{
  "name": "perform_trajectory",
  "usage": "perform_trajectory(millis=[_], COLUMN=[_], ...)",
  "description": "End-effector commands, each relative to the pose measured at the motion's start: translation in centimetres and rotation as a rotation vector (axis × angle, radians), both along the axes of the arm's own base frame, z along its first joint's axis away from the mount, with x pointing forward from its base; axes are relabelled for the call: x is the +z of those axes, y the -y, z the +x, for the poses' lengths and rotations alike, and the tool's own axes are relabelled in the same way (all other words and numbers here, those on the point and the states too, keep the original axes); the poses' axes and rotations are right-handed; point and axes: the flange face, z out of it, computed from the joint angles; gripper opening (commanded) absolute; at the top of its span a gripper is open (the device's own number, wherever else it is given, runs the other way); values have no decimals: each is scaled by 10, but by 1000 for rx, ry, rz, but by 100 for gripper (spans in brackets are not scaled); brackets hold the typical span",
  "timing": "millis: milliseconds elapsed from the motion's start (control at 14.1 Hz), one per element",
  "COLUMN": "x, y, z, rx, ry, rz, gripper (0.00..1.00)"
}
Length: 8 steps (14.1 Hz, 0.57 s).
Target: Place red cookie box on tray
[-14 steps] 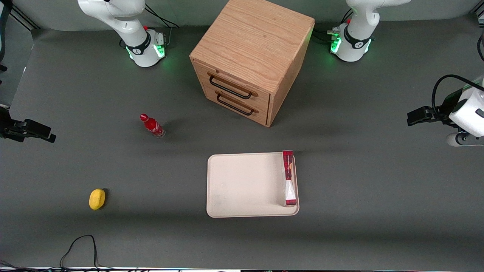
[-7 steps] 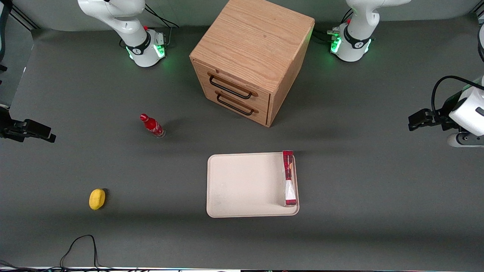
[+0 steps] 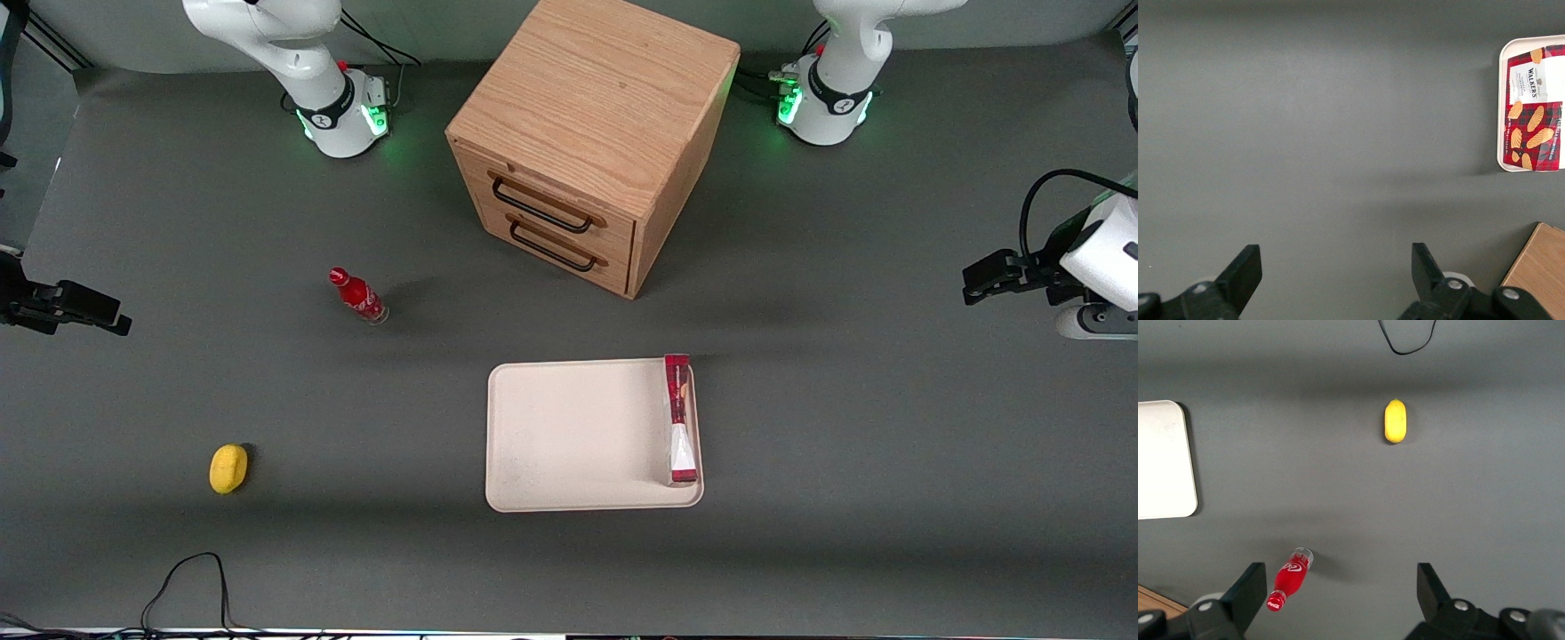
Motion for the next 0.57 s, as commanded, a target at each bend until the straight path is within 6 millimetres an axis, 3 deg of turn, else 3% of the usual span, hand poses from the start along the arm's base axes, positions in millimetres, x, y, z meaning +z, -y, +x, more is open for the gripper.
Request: perform_trajectory(millis=[0, 496], x=[6, 10], y=[-2, -2], z=[-6, -9], rx=[-13, 2], ry=[18, 0], rz=[-8, -6], gripper=[100, 100])
